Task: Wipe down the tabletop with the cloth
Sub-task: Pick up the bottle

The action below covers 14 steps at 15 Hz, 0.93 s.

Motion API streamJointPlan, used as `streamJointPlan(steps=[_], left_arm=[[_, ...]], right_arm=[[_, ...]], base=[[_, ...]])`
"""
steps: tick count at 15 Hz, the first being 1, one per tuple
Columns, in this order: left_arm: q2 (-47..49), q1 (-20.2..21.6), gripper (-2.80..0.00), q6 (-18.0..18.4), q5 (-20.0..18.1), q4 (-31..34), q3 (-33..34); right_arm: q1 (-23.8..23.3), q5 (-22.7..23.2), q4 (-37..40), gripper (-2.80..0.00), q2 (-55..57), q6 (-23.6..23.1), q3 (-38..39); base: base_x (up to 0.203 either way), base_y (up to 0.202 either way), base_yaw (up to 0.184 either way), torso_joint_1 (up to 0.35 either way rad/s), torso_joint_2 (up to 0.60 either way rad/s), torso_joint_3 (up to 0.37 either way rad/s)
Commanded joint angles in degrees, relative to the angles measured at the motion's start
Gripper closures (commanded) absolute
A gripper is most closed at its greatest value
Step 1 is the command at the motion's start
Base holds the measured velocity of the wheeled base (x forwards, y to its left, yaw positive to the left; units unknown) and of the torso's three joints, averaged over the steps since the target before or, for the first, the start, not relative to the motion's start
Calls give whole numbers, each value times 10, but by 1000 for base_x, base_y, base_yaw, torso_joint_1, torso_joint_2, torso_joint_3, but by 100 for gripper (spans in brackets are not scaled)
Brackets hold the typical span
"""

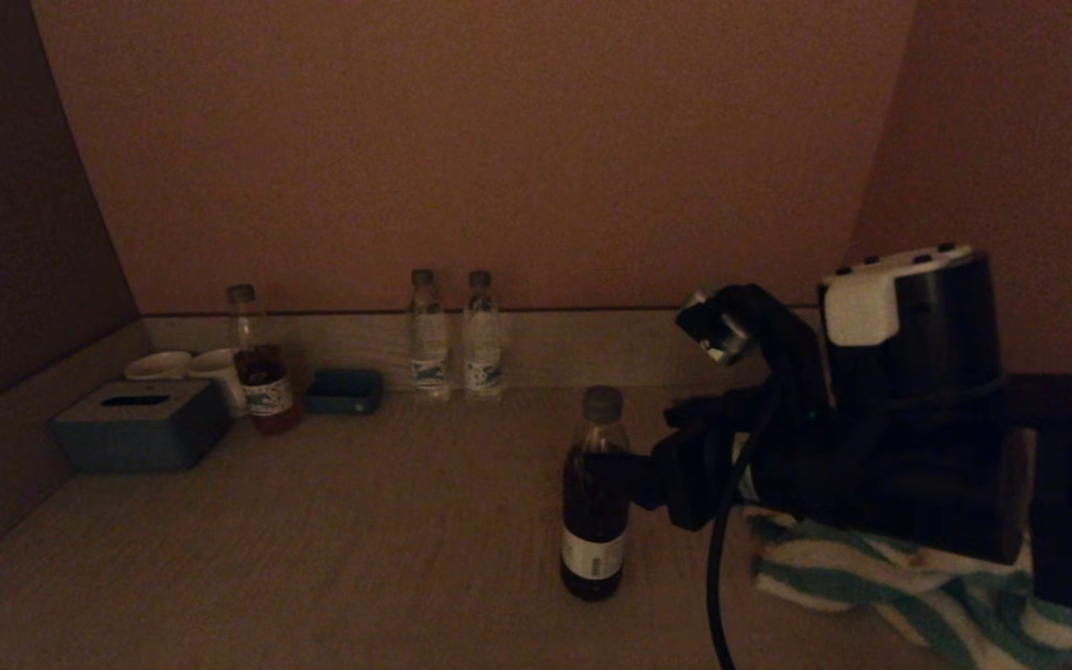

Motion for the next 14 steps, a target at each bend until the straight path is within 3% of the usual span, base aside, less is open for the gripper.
streamJointPlan(steps=[1,14], left_arm=[[1,-1,0,0,0,0,0],[1,0,0,0,0,0,0]], right_arm=[[0,1,-1,-280,22,1,-13],[0,3,-1,-280,73,4,-54]], base=[[0,0,0,0,0,0],[0,0,0,0,0,0]])
